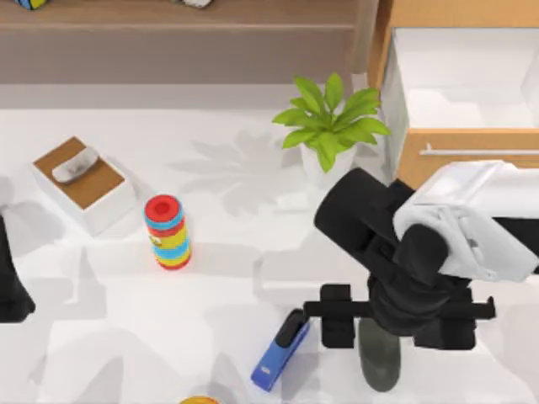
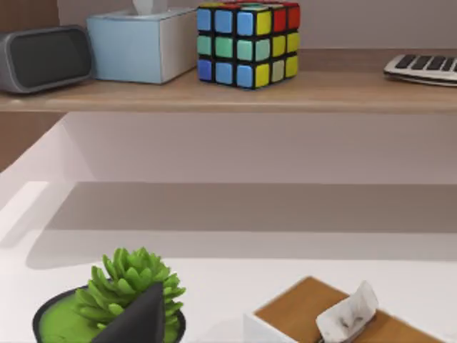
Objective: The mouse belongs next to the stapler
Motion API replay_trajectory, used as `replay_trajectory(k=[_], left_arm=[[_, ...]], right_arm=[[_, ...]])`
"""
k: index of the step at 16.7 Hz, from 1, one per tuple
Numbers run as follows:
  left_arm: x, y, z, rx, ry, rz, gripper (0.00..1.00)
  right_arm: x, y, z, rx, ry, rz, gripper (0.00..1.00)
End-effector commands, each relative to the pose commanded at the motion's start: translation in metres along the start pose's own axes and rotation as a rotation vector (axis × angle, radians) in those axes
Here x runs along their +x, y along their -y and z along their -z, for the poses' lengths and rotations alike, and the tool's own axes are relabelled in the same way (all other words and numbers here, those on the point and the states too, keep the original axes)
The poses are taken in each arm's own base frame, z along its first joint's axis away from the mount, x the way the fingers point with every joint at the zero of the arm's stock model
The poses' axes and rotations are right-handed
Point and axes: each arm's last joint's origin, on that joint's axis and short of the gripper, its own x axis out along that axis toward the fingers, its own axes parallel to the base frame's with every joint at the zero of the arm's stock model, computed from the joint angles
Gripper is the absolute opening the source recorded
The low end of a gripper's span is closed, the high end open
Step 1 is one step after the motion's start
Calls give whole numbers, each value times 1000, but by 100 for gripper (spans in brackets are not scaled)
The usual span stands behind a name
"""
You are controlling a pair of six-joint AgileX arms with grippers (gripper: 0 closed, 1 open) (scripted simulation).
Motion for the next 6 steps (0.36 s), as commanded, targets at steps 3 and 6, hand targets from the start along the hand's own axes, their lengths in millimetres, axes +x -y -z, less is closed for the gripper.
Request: replay_trajectory(k=[3, 6], left_arm=[[0, 0, 0, 0, 0, 0, 100], [0, 0, 0, 0, 0, 0, 100]], right_arm=[[0, 0, 0, 0, 0, 0, 100], [0, 0, 0, 0, 0, 0, 100]])
